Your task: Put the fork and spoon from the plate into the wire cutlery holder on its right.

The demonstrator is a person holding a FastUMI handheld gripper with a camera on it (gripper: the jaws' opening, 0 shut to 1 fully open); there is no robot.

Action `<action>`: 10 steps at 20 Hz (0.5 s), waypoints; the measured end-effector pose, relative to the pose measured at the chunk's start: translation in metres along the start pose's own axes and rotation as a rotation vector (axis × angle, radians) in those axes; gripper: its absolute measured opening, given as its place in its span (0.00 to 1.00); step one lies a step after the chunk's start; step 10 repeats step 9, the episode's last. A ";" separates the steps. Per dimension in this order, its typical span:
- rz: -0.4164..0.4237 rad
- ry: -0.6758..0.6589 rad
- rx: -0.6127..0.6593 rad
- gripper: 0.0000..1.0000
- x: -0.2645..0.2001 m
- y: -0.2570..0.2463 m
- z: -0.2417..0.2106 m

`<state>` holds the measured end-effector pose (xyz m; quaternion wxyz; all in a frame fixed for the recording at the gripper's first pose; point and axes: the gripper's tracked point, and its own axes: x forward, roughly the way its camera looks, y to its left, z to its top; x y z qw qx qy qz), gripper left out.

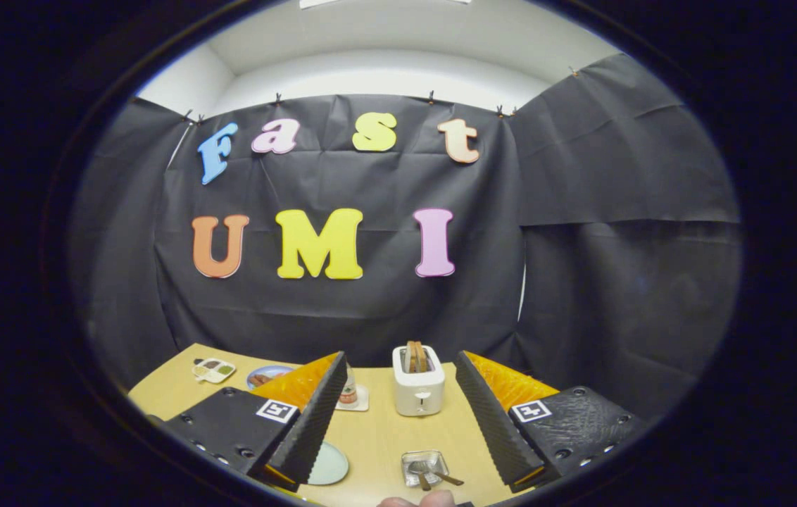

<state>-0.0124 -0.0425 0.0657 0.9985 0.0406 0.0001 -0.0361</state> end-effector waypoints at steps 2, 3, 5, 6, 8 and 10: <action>0.003 -0.006 -0.006 0.94 0.002 0.002 0.003; 0.005 -0.011 -0.008 0.94 0.002 0.004 0.006; 0.016 -0.020 -0.005 0.94 0.002 0.010 0.009; 0.019 -0.023 -0.006 0.94 0.002 0.011 0.009; 0.024 -0.027 -0.009 0.94 0.001 0.014 0.010; 0.024 -0.029 -0.009 0.94 0.002 0.015 0.010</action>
